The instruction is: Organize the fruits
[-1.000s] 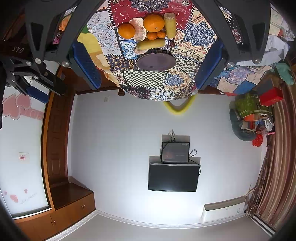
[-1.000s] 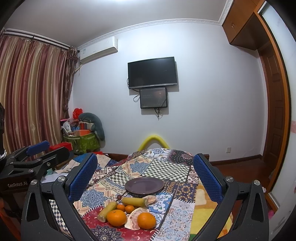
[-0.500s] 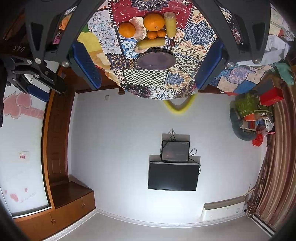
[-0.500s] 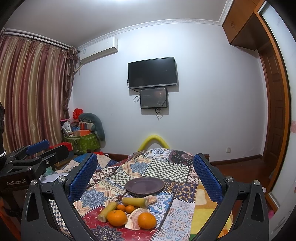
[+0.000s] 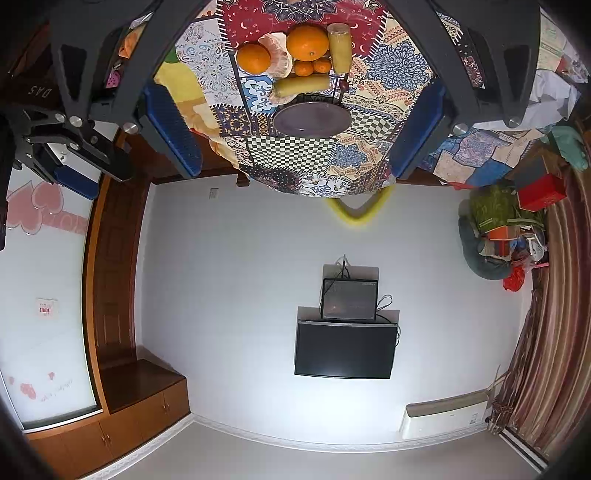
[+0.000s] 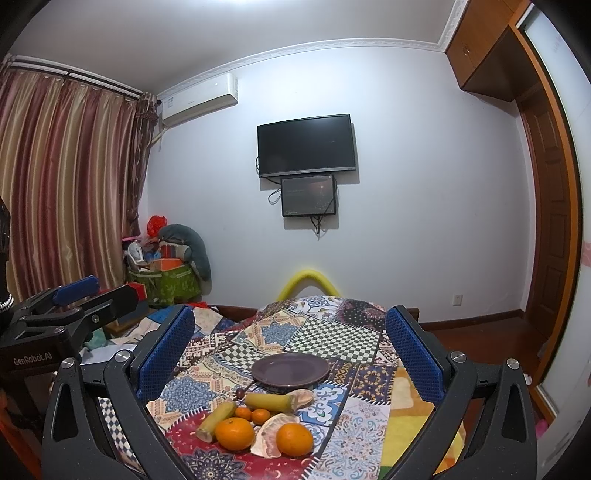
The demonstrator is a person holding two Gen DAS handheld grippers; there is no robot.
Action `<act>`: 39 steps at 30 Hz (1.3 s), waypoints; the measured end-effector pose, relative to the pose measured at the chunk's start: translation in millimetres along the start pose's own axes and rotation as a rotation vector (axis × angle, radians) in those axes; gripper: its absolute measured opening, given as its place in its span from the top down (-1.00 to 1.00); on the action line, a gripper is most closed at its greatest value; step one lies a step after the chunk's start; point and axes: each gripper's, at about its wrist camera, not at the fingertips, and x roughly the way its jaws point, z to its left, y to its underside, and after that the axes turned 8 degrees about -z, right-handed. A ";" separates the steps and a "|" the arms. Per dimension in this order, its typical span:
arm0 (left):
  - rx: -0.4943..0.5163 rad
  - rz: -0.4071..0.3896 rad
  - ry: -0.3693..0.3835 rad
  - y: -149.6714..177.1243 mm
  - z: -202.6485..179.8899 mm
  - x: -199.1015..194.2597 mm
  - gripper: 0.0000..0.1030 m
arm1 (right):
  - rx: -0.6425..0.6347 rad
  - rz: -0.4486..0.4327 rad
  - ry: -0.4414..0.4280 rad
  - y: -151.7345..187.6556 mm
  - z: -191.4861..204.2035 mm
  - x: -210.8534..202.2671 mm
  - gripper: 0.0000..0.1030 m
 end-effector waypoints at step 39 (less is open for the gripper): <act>-0.034 0.214 -0.055 52.5 41.9 53.6 -0.91 | -0.006 0.261 -0.011 69.4 -18.4 44.0 -1.00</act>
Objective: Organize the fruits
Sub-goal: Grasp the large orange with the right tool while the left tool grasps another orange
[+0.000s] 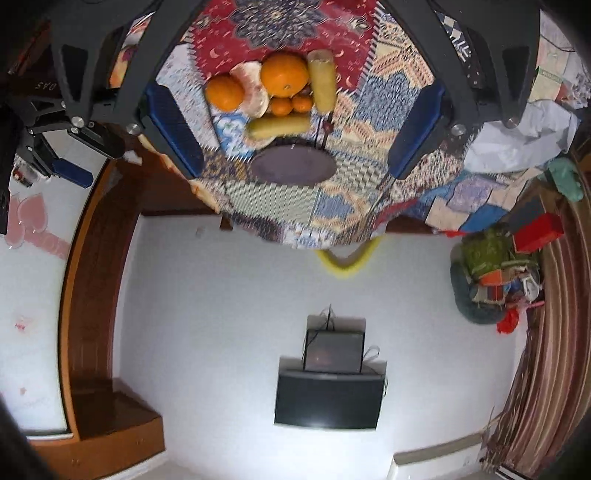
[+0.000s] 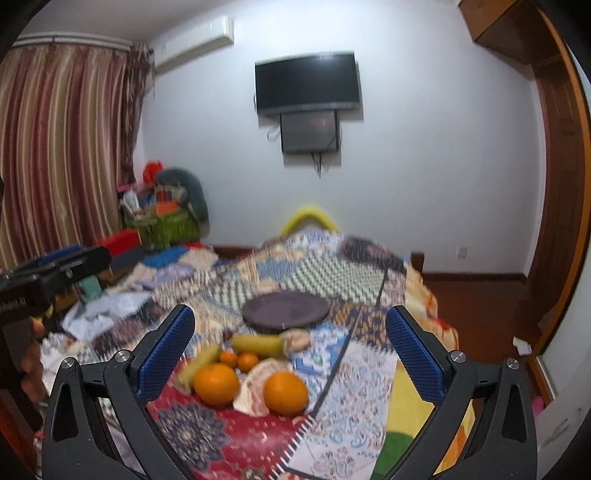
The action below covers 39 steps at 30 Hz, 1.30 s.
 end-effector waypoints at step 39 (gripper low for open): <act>-0.006 0.540 0.138 141.4 -7.1 145.7 -0.24 | 0.058 0.473 -0.128 103.5 -16.0 123.2 -0.33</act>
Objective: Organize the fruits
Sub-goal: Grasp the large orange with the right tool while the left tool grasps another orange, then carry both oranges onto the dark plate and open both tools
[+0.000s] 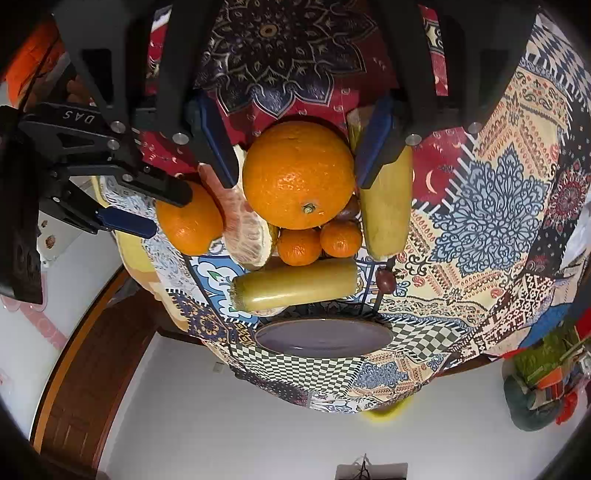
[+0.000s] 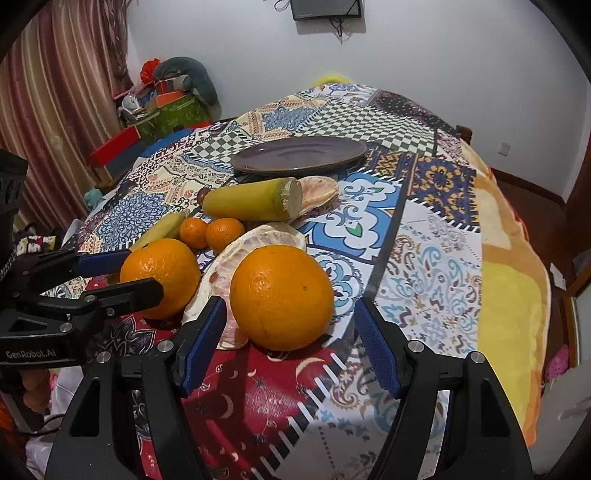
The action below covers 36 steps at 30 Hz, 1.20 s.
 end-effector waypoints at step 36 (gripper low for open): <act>0.028 -0.060 -0.020 -35.3 1.2 -0.7 -0.32 | 0.057 -0.062 -0.040 -28.1 -17.5 -12.5 -0.16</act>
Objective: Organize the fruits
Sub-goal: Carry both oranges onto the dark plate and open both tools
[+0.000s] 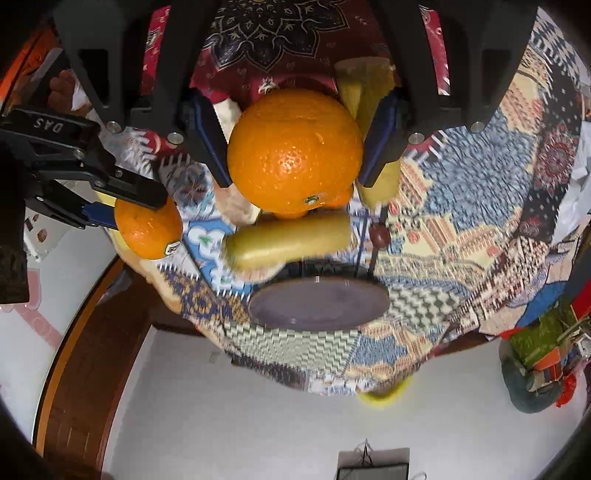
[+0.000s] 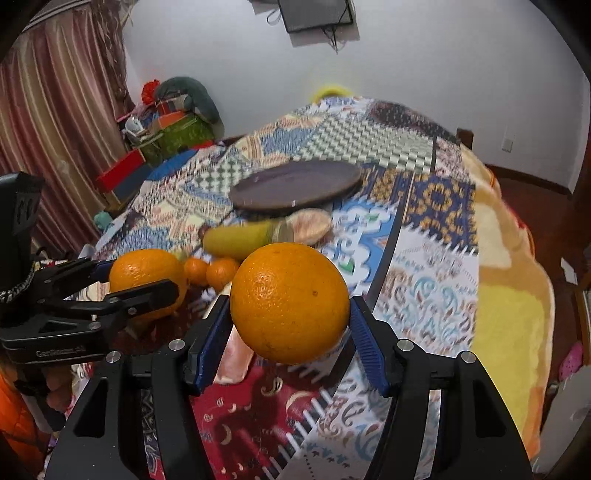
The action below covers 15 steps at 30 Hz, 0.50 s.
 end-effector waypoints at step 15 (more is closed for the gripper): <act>-0.018 -0.186 -0.036 -71.2 18.2 -21.6 -0.32 | -0.042 -0.194 0.034 -64.9 -4.8 -10.5 -0.16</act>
